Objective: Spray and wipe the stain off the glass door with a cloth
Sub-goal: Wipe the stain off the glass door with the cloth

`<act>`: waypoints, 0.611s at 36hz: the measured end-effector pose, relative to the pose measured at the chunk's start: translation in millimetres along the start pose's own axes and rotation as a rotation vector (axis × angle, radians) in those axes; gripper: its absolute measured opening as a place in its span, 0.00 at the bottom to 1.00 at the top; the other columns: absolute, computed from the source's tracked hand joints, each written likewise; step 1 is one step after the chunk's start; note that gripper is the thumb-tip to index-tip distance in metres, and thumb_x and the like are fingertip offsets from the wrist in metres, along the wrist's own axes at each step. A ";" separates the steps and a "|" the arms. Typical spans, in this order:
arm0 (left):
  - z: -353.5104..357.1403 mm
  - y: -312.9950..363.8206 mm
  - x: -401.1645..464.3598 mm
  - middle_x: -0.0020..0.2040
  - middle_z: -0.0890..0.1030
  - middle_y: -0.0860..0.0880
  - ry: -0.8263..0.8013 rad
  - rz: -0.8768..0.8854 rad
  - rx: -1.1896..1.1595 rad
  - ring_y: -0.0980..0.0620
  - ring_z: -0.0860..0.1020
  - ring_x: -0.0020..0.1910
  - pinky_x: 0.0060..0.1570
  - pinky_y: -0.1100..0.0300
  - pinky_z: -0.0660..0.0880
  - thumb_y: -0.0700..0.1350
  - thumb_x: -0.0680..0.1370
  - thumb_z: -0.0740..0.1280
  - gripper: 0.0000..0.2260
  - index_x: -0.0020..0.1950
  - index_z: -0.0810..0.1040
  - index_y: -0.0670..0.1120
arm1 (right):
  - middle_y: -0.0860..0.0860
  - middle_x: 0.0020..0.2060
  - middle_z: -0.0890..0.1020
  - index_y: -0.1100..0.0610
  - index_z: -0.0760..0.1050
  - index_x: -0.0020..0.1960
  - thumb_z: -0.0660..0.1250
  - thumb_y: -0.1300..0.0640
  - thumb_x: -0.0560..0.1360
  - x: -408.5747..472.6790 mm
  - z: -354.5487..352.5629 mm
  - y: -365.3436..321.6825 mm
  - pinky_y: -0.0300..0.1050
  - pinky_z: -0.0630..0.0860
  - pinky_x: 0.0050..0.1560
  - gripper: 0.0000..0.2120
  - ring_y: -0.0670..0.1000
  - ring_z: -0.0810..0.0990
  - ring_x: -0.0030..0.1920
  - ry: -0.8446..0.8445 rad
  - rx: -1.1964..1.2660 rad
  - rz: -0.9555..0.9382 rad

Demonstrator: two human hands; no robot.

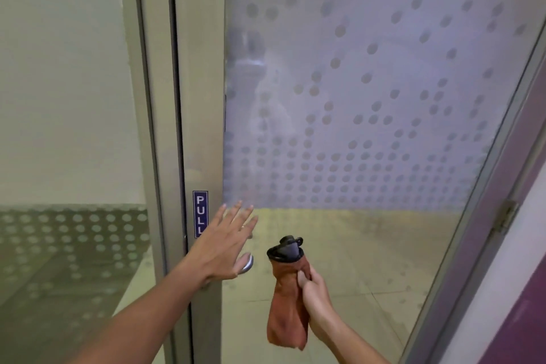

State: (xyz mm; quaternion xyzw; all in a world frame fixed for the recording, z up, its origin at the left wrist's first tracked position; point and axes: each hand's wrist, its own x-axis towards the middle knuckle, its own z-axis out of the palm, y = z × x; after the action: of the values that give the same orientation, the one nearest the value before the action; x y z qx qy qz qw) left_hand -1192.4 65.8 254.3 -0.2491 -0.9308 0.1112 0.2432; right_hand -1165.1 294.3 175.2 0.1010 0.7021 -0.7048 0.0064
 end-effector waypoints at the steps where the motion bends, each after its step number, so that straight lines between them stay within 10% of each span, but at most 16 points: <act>1: 3.1 -0.8 -5.9 0.74 0.72 0.41 -0.017 -0.001 -0.014 0.37 0.69 0.74 0.71 0.37 0.68 0.61 0.72 0.61 0.34 0.73 0.73 0.43 | 0.53 0.46 0.88 0.52 0.81 0.56 0.56 0.62 0.84 -4.7 2.5 0.3 0.49 0.80 0.52 0.15 0.57 0.86 0.51 0.002 0.062 0.038; 12: 0.5 20.1 -63.7 0.67 0.78 0.44 -0.009 -0.076 -0.199 0.44 0.82 0.58 0.52 0.52 0.82 0.55 0.76 0.63 0.22 0.66 0.76 0.45 | 0.60 0.48 0.85 0.58 0.76 0.62 0.57 0.59 0.85 -41.5 26.1 5.6 0.62 0.78 0.60 0.11 0.59 0.83 0.46 -0.033 0.479 0.287; 22: -35.3 93.0 -90.1 0.68 0.76 0.49 -0.239 -0.374 -0.397 0.46 0.77 0.65 0.62 0.49 0.76 0.60 0.79 0.61 0.25 0.72 0.71 0.48 | 0.61 0.46 0.83 0.58 0.77 0.61 0.56 0.62 0.85 -83.0 28.9 1.8 0.57 0.81 0.50 0.12 0.58 0.82 0.40 -0.146 0.570 0.334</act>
State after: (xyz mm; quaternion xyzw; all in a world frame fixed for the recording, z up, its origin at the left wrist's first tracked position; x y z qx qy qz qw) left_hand -1068.1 101.4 218.2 -0.1010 -0.9862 -0.0912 0.0945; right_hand -1087.3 254.6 185.8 0.1617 0.4485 -0.8672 0.1436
